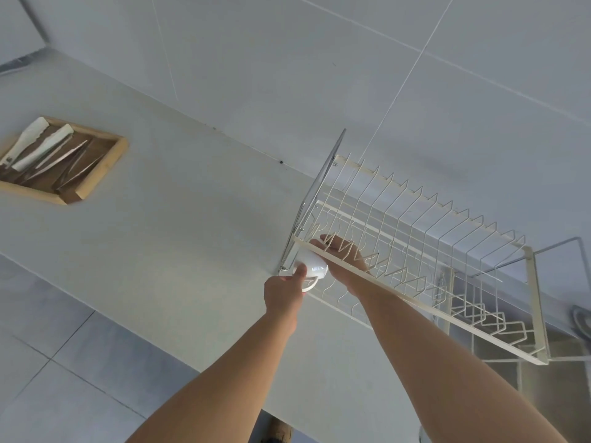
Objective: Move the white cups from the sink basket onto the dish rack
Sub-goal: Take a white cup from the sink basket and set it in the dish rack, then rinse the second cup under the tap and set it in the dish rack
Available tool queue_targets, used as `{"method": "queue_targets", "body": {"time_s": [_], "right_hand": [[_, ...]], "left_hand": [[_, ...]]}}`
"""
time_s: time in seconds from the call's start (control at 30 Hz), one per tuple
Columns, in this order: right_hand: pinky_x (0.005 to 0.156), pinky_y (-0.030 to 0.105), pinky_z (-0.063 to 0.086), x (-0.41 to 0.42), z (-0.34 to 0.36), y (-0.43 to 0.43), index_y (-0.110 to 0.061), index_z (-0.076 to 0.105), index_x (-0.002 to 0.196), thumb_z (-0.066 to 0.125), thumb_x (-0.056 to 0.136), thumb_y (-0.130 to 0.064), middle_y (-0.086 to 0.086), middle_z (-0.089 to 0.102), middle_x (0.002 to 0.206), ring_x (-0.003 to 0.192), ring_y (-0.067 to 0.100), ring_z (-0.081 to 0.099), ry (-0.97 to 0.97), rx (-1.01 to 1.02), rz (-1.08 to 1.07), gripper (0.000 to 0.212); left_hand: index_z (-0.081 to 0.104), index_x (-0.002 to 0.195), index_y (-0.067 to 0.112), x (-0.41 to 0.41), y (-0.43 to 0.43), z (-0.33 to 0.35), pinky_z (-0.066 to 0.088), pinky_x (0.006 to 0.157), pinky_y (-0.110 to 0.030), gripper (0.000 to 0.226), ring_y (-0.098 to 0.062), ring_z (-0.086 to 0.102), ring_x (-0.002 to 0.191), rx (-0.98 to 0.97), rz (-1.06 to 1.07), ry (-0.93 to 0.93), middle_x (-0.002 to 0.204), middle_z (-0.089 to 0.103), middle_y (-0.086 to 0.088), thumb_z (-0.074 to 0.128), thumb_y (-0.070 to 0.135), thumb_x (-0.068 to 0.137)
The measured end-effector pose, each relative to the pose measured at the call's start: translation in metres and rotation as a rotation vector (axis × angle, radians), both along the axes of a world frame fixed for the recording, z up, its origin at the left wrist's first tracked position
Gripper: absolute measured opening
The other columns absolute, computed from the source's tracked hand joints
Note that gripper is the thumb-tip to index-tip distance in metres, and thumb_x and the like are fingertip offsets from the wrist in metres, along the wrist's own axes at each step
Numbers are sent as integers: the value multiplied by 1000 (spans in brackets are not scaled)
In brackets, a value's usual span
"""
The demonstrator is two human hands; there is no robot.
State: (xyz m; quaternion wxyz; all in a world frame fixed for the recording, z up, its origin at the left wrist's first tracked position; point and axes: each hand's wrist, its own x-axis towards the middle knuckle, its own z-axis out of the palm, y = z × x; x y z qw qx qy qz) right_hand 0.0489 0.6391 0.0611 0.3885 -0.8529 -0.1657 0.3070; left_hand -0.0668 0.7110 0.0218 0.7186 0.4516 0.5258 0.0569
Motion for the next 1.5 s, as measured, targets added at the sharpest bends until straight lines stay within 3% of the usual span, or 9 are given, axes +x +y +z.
{"method": "queue_targets", "body": {"time_s": [0.07,0.2,0.5,0.67,0.77,0.83,0.97,1.13,1.5], "right_hand": [[69,30,42,-1,0,3,-9,69,78,65,91,-30,11,63,79,76,22,55,-61,91,-68,25],[78,44,51,-3,1,6,-10,69,86,65,88,-40,20,69,90,79,32,63,-69,82,-103,31],[55,6,41,-7,-5,2,-40,74,86,74,88,-43,-13,72,84,81,12,65,-30,78,-271,4],[88,25,50,-14,-7,-16,-22,68,121,71,88,-53,-2,71,116,104,16,65,-30,20,-340,45],[80,11,43,-27,3,-37,-28,61,133,70,87,-58,-10,62,124,102,7,62,-55,-29,-331,56],[93,18,46,-37,9,-58,-27,55,142,70,86,-59,-8,58,139,117,11,62,-79,-52,-301,66],[112,43,40,-60,24,-111,-24,48,149,54,89,-70,0,53,151,138,25,49,-251,-257,-178,75],[117,46,34,-102,30,-205,-24,34,156,45,91,-73,-4,40,162,146,20,40,-346,-321,-159,82],[114,48,35,-179,35,-526,-27,35,154,48,85,-78,-5,41,160,143,22,42,-398,-512,-331,87]], "left_hand": [[60,75,3,0,0,1,57,83,-47,45,-26,56,74,-6,-4,18,81,59,-15,73,44,84],[61,69,7,1,3,5,57,89,-50,41,-30,64,77,-28,-7,20,79,64,-12,75,43,84],[57,62,6,-10,5,-1,52,75,-38,47,-27,60,72,37,-99,27,69,62,-10,68,44,88],[52,72,8,-27,4,-1,35,66,-32,56,-23,48,69,238,-276,74,72,51,-13,54,61,89],[67,110,3,-38,-4,4,46,83,-33,63,-29,63,103,340,-343,118,108,69,-10,52,61,91],[61,124,0,-45,-14,8,45,89,-33,68,-31,60,116,433,-409,140,123,66,-15,52,59,92],[56,129,4,-52,-47,21,41,98,-45,76,-33,55,122,672,-667,257,128,60,-14,41,68,91],[55,122,9,-59,-110,34,40,90,-45,74,-31,57,113,998,-956,285,118,61,-9,34,72,89],[49,130,15,-77,-363,56,46,89,-45,69,-30,55,114,1526,-1402,-31,126,58,-7,39,68,88]]}}
